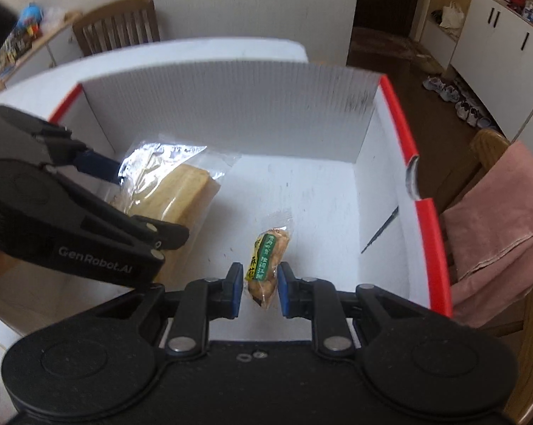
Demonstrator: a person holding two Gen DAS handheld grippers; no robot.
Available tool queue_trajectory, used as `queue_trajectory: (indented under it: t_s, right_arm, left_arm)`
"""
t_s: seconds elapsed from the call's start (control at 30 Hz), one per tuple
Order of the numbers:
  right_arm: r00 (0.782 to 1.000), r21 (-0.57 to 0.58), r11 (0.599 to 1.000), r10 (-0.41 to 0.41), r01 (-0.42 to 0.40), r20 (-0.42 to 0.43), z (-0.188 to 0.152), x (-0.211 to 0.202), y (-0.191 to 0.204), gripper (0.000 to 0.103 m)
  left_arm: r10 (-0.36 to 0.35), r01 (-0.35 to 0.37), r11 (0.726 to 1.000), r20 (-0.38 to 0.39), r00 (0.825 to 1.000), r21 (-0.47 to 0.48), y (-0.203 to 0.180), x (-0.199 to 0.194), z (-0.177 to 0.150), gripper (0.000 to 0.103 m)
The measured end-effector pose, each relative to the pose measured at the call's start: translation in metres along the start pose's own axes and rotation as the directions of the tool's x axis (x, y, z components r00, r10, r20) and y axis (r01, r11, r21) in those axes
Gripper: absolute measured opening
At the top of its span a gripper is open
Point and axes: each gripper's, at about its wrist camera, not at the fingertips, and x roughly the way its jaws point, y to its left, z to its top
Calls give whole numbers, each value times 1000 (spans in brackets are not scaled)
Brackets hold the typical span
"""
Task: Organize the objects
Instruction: 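Carry bread and snack packet into the red shoebox and open both tools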
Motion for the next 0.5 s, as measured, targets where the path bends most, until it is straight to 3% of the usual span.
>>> queue_trajectory:
  t_s: [0.2, 0.37, 0.5]
  right_arm:
    - [999, -11, 1000, -1, 1, -48, -1, 10, 2, 20]
    - [997, -36, 999, -16, 13, -74, 1, 16, 4, 20]
    - [996, -38, 999, -20, 17, -85, 0, 16, 3, 27]
  left_arm:
    - [-21, 19, 999, -73, 997, -31, 3, 12, 5, 79]
    - [-23, 20, 999, -80, 997, -31, 3, 15, 7, 79]
    - [-24, 22, 999, -85, 996, -32, 5, 14, 9, 79]
